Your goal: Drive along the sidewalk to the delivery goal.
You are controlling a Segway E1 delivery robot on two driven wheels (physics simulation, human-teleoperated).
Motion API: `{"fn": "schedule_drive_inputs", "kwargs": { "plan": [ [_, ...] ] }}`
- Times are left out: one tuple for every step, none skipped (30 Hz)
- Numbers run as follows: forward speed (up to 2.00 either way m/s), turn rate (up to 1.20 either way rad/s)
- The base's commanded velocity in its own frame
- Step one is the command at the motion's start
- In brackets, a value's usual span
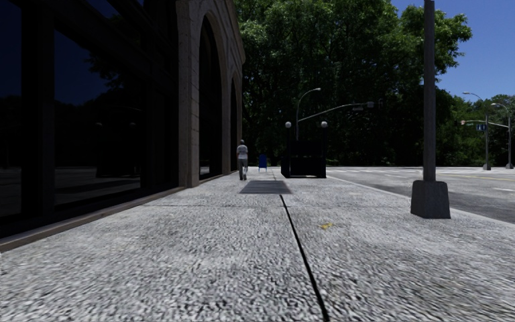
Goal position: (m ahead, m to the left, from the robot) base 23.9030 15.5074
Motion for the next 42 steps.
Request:
{"fn": "schedule_drive_inputs", "kwargs": {
  "plan": [
    [2.0,0.0],
    [2.0,0.0],
    [2.0,0.0],
    [2.0,0.0],
    [2.0,0.0],
    [2.0,0.0],
    [2.0,0.0],
    [2.0,0.0],
    [2.0,0.0],
    [2.0,0.0],
    [2.0,0.0],
    [2.0,0.0],
    [2.0,0.0],
    [2.0,0.0],
    [2.0,0.0],
    [2.0,0.0],
    [2.0,0.0],
    [2.0,0.0],
    [2.0,0.0],
    [2.0,0.0],
    [2.0,0.0],
    [2.0,0.0],
    [2.0,0.0],
    [2.0,0.0],
    [2.0,0.0],
    [2.0,0.0],
    [2.0,0.0],
    [2.0,0.0],
    [2.0,0.0],
    [2.0,0.0],
    [2.0,0.0],
    [2.0,0.0],
    [2.0,0.0],
    [2.0,0.0],
    [2.0,0.0],
    [2.0,0.0],
    [2.0,0.0],
    [2.0,0.0],
    [2.0,0.0],
    [2.0,0.0],
    [2.0,0.0],
    [2.0,0.0]
  ]
}}
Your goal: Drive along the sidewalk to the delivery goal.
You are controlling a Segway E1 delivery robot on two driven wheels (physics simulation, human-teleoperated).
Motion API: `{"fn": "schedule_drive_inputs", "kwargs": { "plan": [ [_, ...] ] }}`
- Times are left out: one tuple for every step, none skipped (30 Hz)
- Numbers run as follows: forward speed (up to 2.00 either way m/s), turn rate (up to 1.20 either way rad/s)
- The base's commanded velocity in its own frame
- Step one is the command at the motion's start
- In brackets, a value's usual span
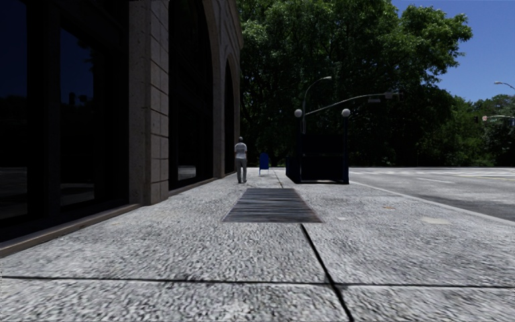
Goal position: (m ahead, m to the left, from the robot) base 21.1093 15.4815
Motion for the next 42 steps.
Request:
{"fn": "schedule_drive_inputs", "kwargs": {
  "plan": [
    [2.0,0.0],
    [2.0,0.0],
    [2.0,0.0],
    [2.0,0.0],
    [2.0,0.0],
    [2.0,0.0],
    [2.0,0.0],
    [2.0,0.0],
    [2.0,0.0],
    [2.0,0.0],
    [2.0,0.0],
    [2.0,0.0],
    [2.0,0.0],
    [2.0,0.0],
    [2.0,0.0],
    [2.0,0.0],
    [2.0,0.0],
    [2.0,0.0],
    [2.0,0.0],
    [2.0,0.0],
    [2.0,0.0],
    [2.0,0.0],
    [2.0,0.0],
    [2.0,0.0],
    [2.0,0.0],
    [2.0,0.0],
    [2.0,0.0],
    [2.0,0.0],
    [2.0,0.0],
    [2.0,0.0],
    [2.0,0.0],
    [2.0,0.0],
    [2.0,0.0],
    [2.0,0.0],
    [2.0,0.0],
    [2.0,0.0],
    [2.0,0.0],
    [2.0,0.0],
    [2.0,0.0],
    [2.0,0.0],
    [2.0,0.0],
    [2.0,0.0]
  ]
}}
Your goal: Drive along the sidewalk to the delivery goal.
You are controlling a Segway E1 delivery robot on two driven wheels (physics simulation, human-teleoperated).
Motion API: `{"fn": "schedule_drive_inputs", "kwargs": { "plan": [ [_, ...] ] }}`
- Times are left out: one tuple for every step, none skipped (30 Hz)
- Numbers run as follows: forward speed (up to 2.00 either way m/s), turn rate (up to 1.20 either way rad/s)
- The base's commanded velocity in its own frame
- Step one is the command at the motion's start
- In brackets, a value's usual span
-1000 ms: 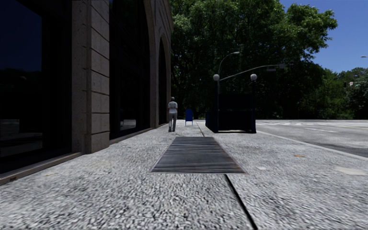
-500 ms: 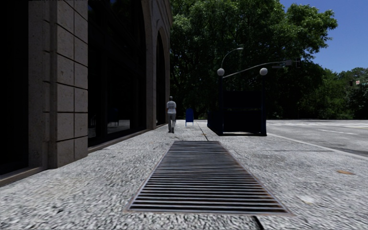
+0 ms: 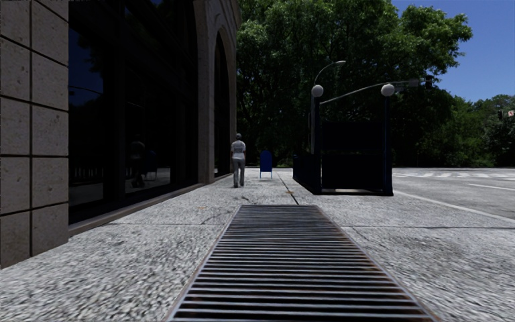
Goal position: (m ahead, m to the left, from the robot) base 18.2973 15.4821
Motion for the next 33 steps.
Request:
{"fn": "schedule_drive_inputs", "kwargs": {
  "plan": [
    [2.0,0.0],
    [2.0,0.0],
    [2.0,0.0],
    [2.0,0.0],
    [2.0,0.0],
    [2.0,0.0],
    [2.0,0.0],
    [2.0,0.0],
    [2.0,0.0],
    [2.0,0.0],
    [2.0,0.0],
    [2.0,0.0],
    [2.0,0.0],
    [2.0,0.0],
    [2.0,0.0],
    [2.0,0.0],
    [2.0,0.0],
    [2.0,0.0],
    [2.0,0.0],
    [2.0,0.0],
    [2.0,0.0],
    [2.0,0.0],
    [2.0,0.0],
    [2.0,0.0],
    [2.0,0.0],
    [2.0,0.0],
    [2.0,0.0],
    [2.0,0.0],
    [2.0,0.0],
    [2.0,0.01],
    [2.0,0.08],
    [2.0,0.08],
    [2.0,0.21]
  ]
}}
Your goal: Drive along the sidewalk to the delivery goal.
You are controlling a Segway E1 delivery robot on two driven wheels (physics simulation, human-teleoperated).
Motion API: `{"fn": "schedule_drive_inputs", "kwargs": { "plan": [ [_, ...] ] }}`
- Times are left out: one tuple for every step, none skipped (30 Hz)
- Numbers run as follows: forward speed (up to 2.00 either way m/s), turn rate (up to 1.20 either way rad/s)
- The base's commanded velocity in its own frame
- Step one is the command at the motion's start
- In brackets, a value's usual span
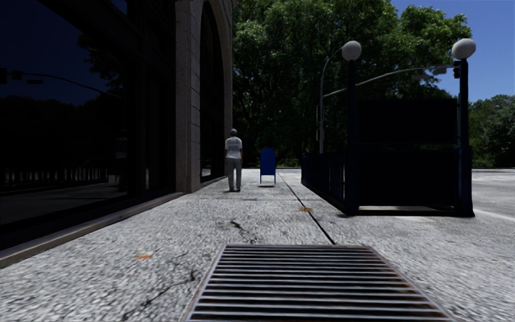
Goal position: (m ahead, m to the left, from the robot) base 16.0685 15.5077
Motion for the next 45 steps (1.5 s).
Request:
{"fn": "schedule_drive_inputs", "kwargs": {
  "plan": [
    [2.0,0.34],
    [2.0,0.38],
    [2.0,0.38],
    [2.0,0.39],
    [2.0,0.4],
    [2.0,0.4],
    [2.0,0.4],
    [2.0,0.4],
    [2.0,0.4],
    [2.0,0.4],
    [2.0,0.4],
    [2.0,0.4],
    [2.0,0.4],
    [2.0,0.4],
    [2.0,0.39],
    [2.0,0.28],
    [2.0,0.28],
    [2.0,0.23],
    [2.0,0.22],
    [2.0,0.24],
    [2.0,0.24],
    [2.0,0.25],
    [2.0,0.0],
    [2.0,0.0],
    [2.0,0.0],
    [2.0,0.0],
    [2.0,0.0],
    [2.0,0.0],
    [2.0,0.0],
    [2.0,0.0],
    [2.0,0.0],
    [2.0,0.0],
    [2.0,0.0],
    [2.0,0.0],
    [2.0,0.0],
    [2.0,0.0],
    [2.0,0.0],
    [2.0,0.0],
    [2.0,0.0],
    [2.0,0.0],
    [2.0,0.0],
    [2.0,0.0],
    [2.0,0.0],
    [2.0,0.0],
    [2.0,0.0]
  ]
}}
